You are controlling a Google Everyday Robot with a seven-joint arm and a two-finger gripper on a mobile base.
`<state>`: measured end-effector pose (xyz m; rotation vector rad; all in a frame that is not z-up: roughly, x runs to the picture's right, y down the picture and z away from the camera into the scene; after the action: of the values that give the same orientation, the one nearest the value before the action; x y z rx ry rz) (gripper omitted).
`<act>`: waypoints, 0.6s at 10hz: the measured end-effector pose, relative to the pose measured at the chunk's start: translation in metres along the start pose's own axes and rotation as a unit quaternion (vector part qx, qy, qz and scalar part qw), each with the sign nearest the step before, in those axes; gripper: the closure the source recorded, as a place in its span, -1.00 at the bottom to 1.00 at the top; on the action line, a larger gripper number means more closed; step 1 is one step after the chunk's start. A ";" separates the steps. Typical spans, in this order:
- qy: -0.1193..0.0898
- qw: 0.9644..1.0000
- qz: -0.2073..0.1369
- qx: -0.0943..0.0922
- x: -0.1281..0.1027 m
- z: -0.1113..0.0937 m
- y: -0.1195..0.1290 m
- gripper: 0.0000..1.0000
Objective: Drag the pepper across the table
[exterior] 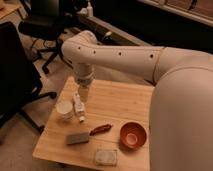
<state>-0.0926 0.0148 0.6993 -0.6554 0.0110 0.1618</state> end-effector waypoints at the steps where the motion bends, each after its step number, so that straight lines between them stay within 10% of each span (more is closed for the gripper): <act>1: -0.002 0.999 -0.032 0.007 -0.008 0.002 0.002 -0.30; 3: -0.004 0.993 -0.112 0.021 -0.016 0.013 0.006 -0.30; 6: 0.005 0.965 -0.257 0.050 -0.007 0.040 0.004 -0.30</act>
<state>-0.1013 0.0410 0.7288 -0.5392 -0.1392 -0.3427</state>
